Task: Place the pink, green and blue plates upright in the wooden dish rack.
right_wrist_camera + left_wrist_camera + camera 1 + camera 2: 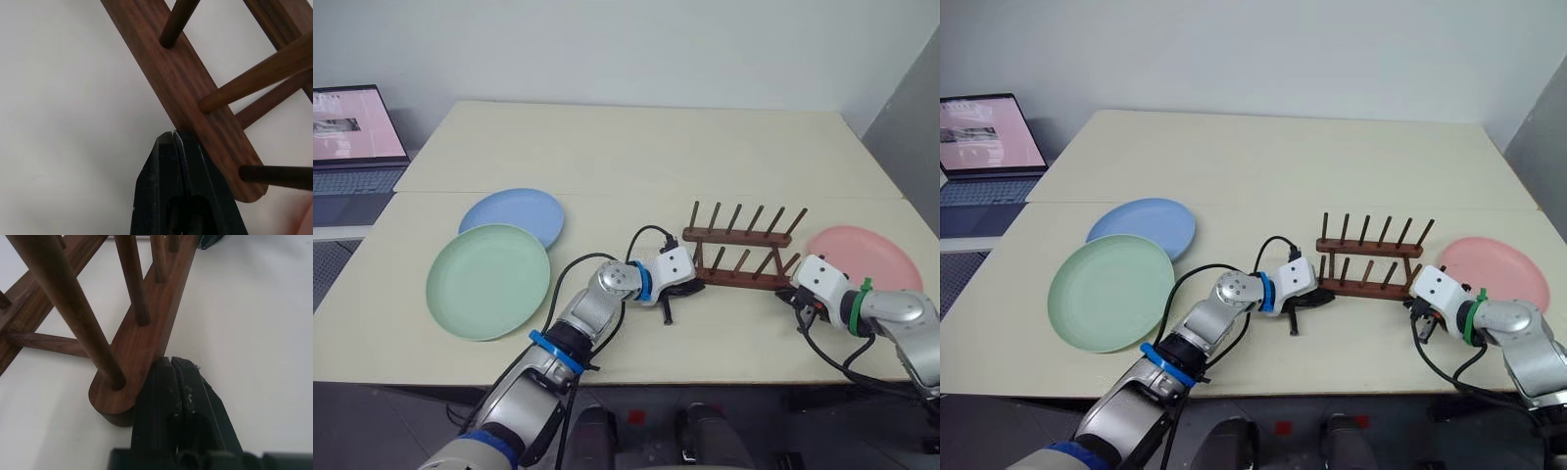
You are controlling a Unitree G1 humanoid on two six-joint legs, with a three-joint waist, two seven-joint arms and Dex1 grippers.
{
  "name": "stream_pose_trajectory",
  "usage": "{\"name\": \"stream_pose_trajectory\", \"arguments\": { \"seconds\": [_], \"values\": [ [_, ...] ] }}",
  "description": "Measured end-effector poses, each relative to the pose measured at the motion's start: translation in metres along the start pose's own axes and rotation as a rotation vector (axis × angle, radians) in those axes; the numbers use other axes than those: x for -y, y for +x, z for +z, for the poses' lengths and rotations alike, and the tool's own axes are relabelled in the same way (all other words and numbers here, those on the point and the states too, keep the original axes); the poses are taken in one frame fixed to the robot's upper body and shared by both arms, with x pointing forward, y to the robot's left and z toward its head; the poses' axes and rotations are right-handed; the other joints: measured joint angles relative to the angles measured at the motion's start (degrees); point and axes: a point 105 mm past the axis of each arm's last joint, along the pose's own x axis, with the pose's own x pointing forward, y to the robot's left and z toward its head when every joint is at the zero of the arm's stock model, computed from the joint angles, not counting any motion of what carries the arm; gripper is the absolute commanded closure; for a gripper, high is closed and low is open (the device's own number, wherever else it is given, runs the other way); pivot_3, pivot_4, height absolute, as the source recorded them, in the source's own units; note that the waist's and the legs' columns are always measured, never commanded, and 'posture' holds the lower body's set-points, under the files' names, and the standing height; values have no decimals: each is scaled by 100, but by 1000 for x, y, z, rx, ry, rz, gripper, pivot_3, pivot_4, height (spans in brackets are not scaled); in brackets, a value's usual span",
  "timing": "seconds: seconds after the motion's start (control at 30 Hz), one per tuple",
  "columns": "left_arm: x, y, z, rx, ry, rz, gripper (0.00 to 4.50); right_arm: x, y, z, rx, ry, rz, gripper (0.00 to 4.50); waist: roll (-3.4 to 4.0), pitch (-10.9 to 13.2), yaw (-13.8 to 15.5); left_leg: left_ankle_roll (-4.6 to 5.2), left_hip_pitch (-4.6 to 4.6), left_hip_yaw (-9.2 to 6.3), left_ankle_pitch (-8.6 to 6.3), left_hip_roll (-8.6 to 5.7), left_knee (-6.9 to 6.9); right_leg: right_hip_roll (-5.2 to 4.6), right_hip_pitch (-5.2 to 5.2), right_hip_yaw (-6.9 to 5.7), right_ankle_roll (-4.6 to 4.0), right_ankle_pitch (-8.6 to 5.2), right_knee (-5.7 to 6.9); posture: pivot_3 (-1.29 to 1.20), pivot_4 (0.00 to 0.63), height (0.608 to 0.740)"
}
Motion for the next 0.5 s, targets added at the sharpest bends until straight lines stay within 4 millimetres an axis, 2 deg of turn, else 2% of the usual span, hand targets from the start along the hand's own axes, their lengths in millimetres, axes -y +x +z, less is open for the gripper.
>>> {"name": "stream_pose_trajectory", "arguments": {
  "seconds": [0.23, 0.5],
  "values": [
    [-18, 8, 1, -14, 15, 69, 4488, 14, 8, 3, 11, 3, -46, 4500, 0, 0, -3, 0, -3, 5, 0, 0, -5, 2, -2, -1, 0, 0, -1, 0, 150, 740],
    [-22, 6, 0, -12, 2, 71, 4488, 17, 10, 4, 14, -10, -59, 4500, 0, 0, -6, 0, -4, 14, 0, 1, -7, 3, -5, 0, 0, 0, -1, 0, 150, 740]
  ]
}}
